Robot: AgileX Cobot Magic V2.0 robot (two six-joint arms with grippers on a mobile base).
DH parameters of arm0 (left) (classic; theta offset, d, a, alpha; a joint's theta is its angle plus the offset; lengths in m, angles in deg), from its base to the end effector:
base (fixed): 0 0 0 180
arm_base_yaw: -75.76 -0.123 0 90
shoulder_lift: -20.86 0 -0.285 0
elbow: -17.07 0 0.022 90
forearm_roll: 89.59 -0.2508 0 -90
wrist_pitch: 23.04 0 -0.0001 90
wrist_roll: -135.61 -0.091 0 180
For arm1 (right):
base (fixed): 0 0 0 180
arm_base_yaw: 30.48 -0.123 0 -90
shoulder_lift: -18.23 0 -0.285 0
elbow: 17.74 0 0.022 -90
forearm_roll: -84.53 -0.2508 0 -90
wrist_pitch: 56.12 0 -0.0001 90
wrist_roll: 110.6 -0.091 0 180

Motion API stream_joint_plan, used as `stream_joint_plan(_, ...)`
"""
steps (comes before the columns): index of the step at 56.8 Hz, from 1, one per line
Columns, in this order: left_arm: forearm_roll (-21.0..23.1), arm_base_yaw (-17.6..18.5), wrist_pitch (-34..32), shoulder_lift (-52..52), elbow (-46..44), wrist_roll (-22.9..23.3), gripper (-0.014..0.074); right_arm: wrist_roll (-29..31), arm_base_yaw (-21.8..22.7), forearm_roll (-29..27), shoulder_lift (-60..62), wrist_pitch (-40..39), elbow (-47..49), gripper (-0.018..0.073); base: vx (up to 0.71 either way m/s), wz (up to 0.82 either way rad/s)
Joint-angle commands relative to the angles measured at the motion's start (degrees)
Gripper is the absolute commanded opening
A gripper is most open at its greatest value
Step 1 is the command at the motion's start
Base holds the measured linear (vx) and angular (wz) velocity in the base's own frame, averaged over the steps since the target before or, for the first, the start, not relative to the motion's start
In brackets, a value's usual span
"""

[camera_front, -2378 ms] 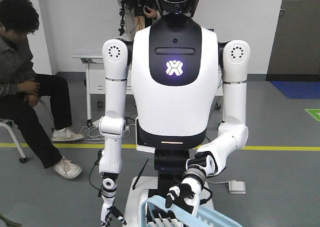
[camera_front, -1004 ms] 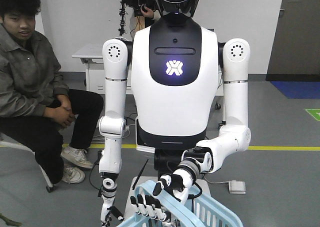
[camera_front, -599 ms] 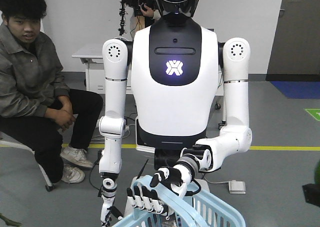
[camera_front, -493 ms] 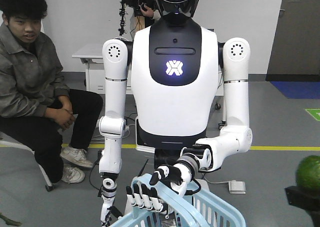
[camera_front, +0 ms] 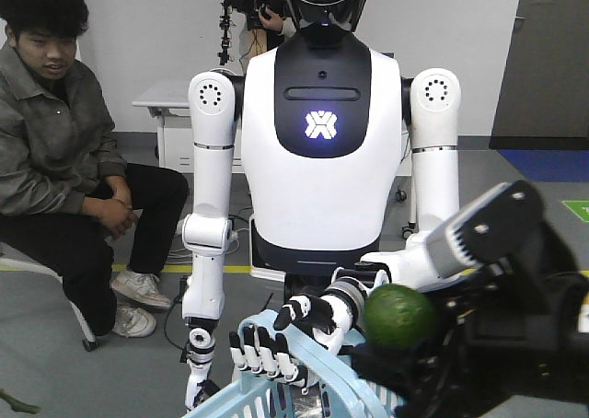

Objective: Pick snacks and fruit into basket
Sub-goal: 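Move the right gripper with the lime over the light-blue basket, then open the right gripper to drop the lime into the basket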

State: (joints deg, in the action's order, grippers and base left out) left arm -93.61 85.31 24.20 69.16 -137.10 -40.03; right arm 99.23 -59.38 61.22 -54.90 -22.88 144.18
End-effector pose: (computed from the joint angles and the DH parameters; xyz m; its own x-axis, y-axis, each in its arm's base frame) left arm 0.1223 -0.0158 0.3782 -0.5156 0.0580 -0.8549 0.1077 0.9942 0.0024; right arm 0.2037 0.1350 0.3650 -0.3501 -0.3871 -0.8529 -0.7040 0.7095 -0.0330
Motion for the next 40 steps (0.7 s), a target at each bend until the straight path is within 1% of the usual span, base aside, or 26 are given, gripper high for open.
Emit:
stream_joint_plan(1, -0.30, 0.09, -4.76, 0.20, -1.89, 0.17, -0.0006, 0.73, -4.70, -0.20, -2.07, -8.81, 1.93, -0.0005, 0.00, 0.00)
stream_joint_plan(6, -0.30, 0.09, -4.76, 0.20, -1.89, 0.17, -0.0006, 0.73, -7.75, -0.25, -4.93, -11.22, 1.93, -0.0005, 0.00, 0.00)
stream_joint_plan(10, -0.30, 0.09, -4.76, 0.20, -1.89, 0.17, -0.0006, 0.73, -8.86, -0.25, -7.43, -11.87, 1.93, -0.0005, 0.00, 0.00)
stream_joint_plan(20, -0.30, 0.09, -4.76, 0.20, -1.89, 0.17, -0.0006, 1.06, -9.01, -0.65, -12.47, -11.75, 1.93, -0.0003, 0.00, 0.00)
stream_joint_plan(35, -0.30, 0.09, -4.76, 0.20, -1.89, 0.17, -0.0006, 6.19, -10.39, -0.87, -18.60, -10.83, 1.93, 0.0003, 0.00, 0.00)
stream_joint_plan(40, -0.30, 0.09, -4.76, 0.20, -1.89, 0.17, -0.0006, 6.75, -10.39, -1.20, -20.46, -10.83, 1.93, 0.0006, 0.00, 0.00)
